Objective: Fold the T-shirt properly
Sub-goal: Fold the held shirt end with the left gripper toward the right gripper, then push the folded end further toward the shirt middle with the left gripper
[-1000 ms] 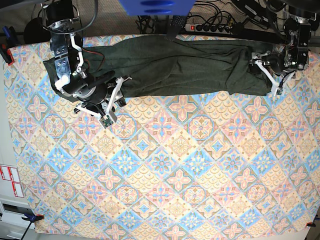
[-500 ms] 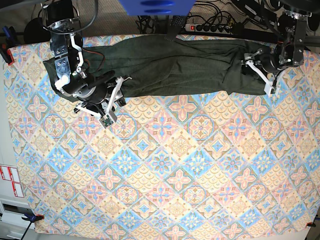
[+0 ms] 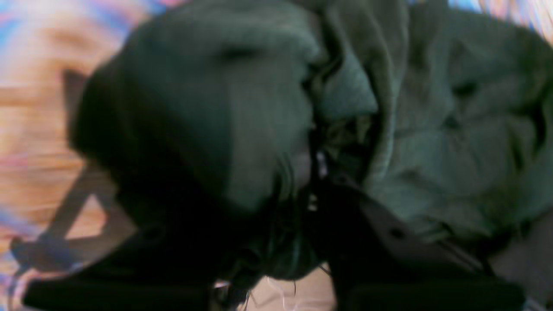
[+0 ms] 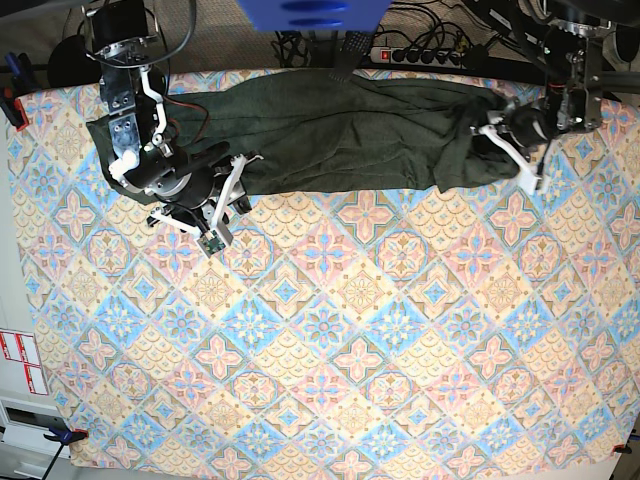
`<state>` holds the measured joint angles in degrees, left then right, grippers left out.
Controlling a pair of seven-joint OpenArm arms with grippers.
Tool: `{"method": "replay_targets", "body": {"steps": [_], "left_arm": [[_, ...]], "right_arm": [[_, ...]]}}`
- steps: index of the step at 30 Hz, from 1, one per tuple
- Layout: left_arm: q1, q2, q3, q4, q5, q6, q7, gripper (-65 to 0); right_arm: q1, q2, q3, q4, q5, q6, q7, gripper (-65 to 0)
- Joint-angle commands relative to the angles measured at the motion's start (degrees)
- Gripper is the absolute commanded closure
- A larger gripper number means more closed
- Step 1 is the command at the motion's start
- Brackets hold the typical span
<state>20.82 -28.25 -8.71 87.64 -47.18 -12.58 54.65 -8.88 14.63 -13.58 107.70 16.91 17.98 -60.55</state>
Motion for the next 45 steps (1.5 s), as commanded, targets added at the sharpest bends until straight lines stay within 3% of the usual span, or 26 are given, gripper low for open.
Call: {"method": "replay_targets", "body": {"steps": [1, 3, 16, 23, 31, 42, 45], "left_arm": [[-0.3, -0.8, -1.9, 0.7, -0.6, -0.2, -0.6, -3.1], [-0.4, -0.8, -4.8, 0.7, 0.4, -0.2, -0.6, 0.0], [-3.8, -0.8, -9.3, 0.8, 13.4, -0.4, -1.8, 0.0], [-1.2, -0.5, -9.0, 6.7, 13.5, -0.5, -1.4, 0.0], [3.6, 2.9, 0.5, 19.7, 13.7, 0.1, -1.3, 0.0], [1.6, 9.5, 11.9, 20.2, 14.0, 0.2, 1.0, 0.0], [0.1, 11.2, 14.3, 19.9, 14.0, 2.8, 1.4, 0.0]], "right_arm": [[0.6, 0.3, 0.3, 1.2, 0.5, 0.2, 1.1, -22.1], [0.6, 0.3, 0.3, 1.2, 0.5, 0.2, 1.1, -22.1], [0.5, 0.3, 0.3, 1.3, 0.5, 0.2, 1.2, -22.0], [0.5, 1.6, 0.5, 1.4, 0.5, 0.2, 1.3, -21.9], [0.4, 1.7, 8.4, 1.4, 0.5, 0.2, 0.8, -22.1], [-2.7, 1.7, 17.9, 1.4, 0.5, 0.3, 1.1, -22.2], [-2.7, 1.7, 19.6, 1.4, 0.5, 0.3, 1.1, -22.2]]}}
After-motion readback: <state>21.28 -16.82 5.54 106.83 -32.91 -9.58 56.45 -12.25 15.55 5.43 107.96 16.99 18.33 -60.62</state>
